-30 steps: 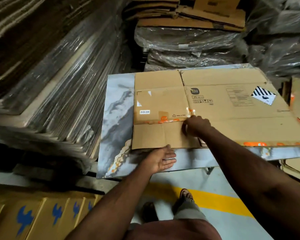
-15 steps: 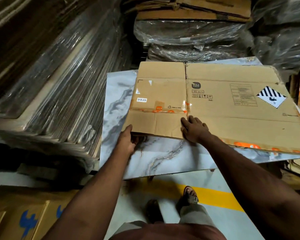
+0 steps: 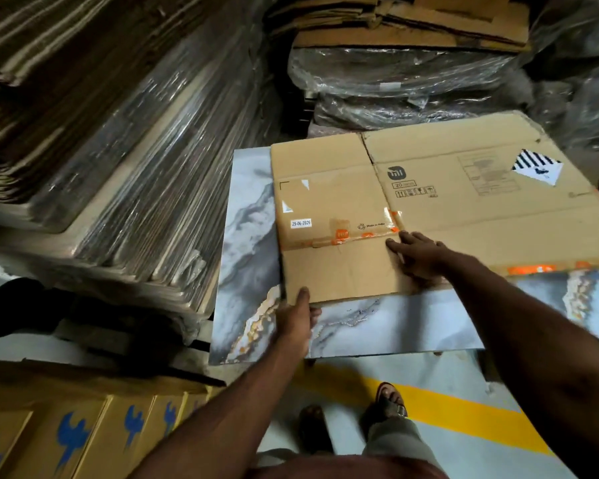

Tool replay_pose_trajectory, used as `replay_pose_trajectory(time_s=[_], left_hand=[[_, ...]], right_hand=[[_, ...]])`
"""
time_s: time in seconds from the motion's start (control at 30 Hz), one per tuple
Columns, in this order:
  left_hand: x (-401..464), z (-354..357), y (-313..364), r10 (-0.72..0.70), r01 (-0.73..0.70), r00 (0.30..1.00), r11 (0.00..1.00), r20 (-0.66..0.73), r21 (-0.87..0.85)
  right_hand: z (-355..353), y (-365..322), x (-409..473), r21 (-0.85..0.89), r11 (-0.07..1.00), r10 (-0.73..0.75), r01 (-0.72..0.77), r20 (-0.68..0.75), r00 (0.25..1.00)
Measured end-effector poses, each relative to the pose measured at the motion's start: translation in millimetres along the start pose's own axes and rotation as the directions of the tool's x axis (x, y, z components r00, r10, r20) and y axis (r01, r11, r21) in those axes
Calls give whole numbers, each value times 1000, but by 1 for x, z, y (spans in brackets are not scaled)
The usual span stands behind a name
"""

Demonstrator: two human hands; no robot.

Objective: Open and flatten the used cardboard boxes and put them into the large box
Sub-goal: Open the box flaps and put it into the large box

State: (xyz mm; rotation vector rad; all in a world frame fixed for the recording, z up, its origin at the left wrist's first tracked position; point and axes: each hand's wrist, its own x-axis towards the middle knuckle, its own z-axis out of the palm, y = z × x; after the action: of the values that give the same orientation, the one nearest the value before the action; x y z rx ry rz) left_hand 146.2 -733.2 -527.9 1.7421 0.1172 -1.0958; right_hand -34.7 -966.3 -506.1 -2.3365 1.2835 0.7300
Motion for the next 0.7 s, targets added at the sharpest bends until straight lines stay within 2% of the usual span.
replay_pose_trajectory(time_s=[0.03,0.07,0.1,0.13,0.17,0.2,0.23,0.27,0.3,0.37,0.4,0.43,0.47,0.57,0.7], left_hand=[[-10,2,-3,-49,37,988,996,144,87],[-20,3,-4,-119,57,936,980,333,189],[-29,5,-4,-199,15,827,943,525,333],[-35,7,-4,-308,-89,680,866,665,492],[-38,10,-1,-416,-213,550,769,724,603],[-38,14,3,-503,-311,476,672,722,673],[-37,18,11,-566,-322,443,623,695,713],[-34,23,21,-582,-281,446,630,680,724],[-32,26,32,-544,-213,498,678,675,704],[-19,30,49,-310,-132,739,803,598,581],[-9,33,54,-173,-135,829,861,532,490],[3,36,57,-76,-145,870,905,488,399],[9,41,58,-29,-142,880,937,473,321],[13,62,55,-37,-53,885,982,463,180],[12,85,52,19,-46,956,995,293,86]], right_hand=[[-9,7,7,121,989,87,-90,32,996],[-13,16,18,182,970,150,-159,59,987],[-12,24,33,236,949,203,-208,43,978],[-12,21,35,203,954,221,-220,17,975],[-10,11,29,163,964,222,-211,-53,974],[-8,-7,13,139,976,187,-167,-141,972],[-1,-23,-2,158,980,149,-118,-200,968],[10,-36,-13,175,980,133,-91,-251,959],[23,-44,-20,177,981,133,-83,-292,947],[51,-56,-33,90,993,106,-82,-312,944],[62,-60,-38,60,996,89,-74,-320,943],[72,-61,-42,28,997,72,-67,-326,943],[79,-61,-46,-4,999,48,-52,-318,947],[87,-57,-49,-91,996,-6,-24,-312,950],[78,-62,-48,-125,992,-7,-33,-308,951]])
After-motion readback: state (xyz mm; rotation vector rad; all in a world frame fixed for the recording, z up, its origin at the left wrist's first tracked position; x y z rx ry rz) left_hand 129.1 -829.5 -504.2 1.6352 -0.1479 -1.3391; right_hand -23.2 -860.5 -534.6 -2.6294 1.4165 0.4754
